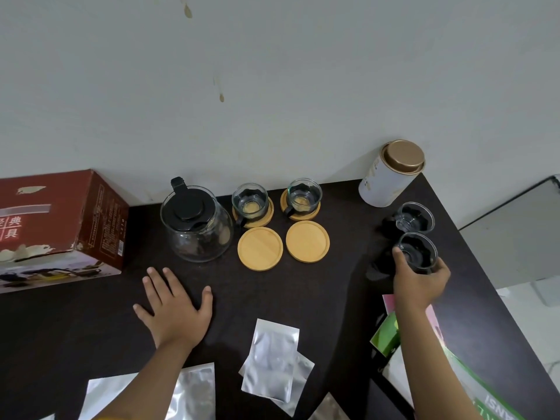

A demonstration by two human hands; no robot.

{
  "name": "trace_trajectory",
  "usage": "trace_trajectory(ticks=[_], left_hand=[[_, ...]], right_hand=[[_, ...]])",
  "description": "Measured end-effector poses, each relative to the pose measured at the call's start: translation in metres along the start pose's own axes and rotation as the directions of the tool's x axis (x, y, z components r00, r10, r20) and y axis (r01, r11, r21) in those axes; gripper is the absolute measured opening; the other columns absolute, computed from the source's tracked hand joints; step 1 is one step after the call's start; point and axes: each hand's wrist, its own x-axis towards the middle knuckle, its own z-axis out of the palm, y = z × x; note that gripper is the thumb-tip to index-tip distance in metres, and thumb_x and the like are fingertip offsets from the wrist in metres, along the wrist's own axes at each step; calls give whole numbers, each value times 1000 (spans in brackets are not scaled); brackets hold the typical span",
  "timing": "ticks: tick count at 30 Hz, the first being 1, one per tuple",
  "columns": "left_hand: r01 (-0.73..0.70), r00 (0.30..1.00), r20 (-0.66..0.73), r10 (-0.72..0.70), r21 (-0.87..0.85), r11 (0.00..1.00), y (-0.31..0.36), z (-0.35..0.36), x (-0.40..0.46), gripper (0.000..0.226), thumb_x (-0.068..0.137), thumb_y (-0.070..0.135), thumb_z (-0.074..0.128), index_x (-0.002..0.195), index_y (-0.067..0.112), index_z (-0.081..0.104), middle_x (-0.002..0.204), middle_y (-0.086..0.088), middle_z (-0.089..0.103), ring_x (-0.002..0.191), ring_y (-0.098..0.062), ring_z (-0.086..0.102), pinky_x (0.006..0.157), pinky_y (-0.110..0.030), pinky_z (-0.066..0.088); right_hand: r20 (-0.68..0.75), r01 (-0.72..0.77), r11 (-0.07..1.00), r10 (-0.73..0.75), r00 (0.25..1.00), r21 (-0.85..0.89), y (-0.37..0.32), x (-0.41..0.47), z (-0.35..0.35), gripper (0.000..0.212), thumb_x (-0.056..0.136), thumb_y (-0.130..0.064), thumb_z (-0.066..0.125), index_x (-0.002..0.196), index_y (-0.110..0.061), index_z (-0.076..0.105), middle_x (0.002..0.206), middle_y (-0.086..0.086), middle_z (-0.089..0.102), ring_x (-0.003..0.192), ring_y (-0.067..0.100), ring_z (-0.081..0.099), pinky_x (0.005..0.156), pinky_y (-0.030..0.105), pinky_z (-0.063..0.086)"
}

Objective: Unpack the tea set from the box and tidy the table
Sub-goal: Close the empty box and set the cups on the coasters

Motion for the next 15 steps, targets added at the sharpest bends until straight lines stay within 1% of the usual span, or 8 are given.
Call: trace_trajectory(ticks=[4, 5, 6, 7, 8, 11, 13, 15], left_hand=[[0, 1000, -1, 0, 8, 1000, -1, 0, 0, 95, 80, 66, 24, 151, 4, 12, 159, -17, 3, 147, -31, 2, 108, -66, 13], [0, 1000, -4, 0, 6, 1000, -1, 0, 0, 95, 80, 66, 24, 151, 4, 13, 159, -17, 3, 147, -31, 2, 108, -66, 13], [2, 1000, -6, -2, 3, 1000, -1, 1, 0, 95, 80, 66, 24, 151, 4, 13, 160, -17, 3, 147, -31, 2, 108, -66, 14], [2, 1000, -6, -2, 0, 1000, -1, 1, 0, 95, 80, 66, 25, 151, 4, 13, 160, -17, 3, 147, -31, 1, 108, -66, 13], [2, 1000, -6, -2, 0, 1000, -1, 0, 0, 95, 80, 66, 25, 151, 4, 12, 160, -17, 2, 147, -31, 1, 108, -66, 13], [6, 1000, -3, -6, 7, 1000, 0, 0, 0, 94, 81, 66, 25, 151, 5, 11, 160, -16, 2, 147, -31, 0, 109, -65, 13], [10, 1000, 2, -10, 9, 1000, 0, 0, 0, 92, 83, 65, 28, 151, 5, 11, 160, -16, 1, 147, -30, 0, 109, -65, 13], [11, 1000, 7, -12, 11, 1000, -1, 1, 0, 90, 87, 63, 35, 151, 5, 10, 160, -16, 0, 148, -30, -2, 109, -65, 13]], right_hand=[[151, 75, 997, -76, 986, 11, -8, -38, 17, 72, 69, -27, 85, 129, -13, 48, 124, 1, 57, 111, 14, 59, 95, 26, 48], [193, 102, 995, -104, 976, 22, -9, -49, 23, 71, 68, -26, 86, 128, -12, 50, 122, 1, 58, 110, 14, 59, 95, 24, 48], [239, 134, 991, -137, 961, 30, -10, -60, 29, 70, 67, -25, 87, 126, -11, 52, 120, 1, 60, 108, 12, 59, 94, 18, 47], [287, 168, 985, -169, 943, 30, -10, -71, 36, 69, 66, -25, 87, 124, -11, 54, 118, 1, 61, 106, 10, 59, 91, 12, 45], [338, 205, 978, -202, 919, 26, -10, -82, 44, 69, 64, -25, 88, 123, -11, 55, 116, 0, 62, 105, 9, 59, 89, 11, 45], [492, 313, 950, -279, 825, 14, -11, -113, 63, 67, 62, -35, 88, 120, -21, 57, 114, -7, 62, 107, 9, 58, 91, 21, 46], [563, 344, 938, -303, 769, 35, -15, -130, 74, 61, 62, -35, 87, 115, -27, 59, 110, -13, 62, 105, 2, 57, 90, 20, 46], [610, 345, 937, -301, 733, 49, -15, -144, 83, 59, 61, -34, 88, 112, -29, 59, 107, -15, 62, 103, 0, 57, 90, 20, 47]])
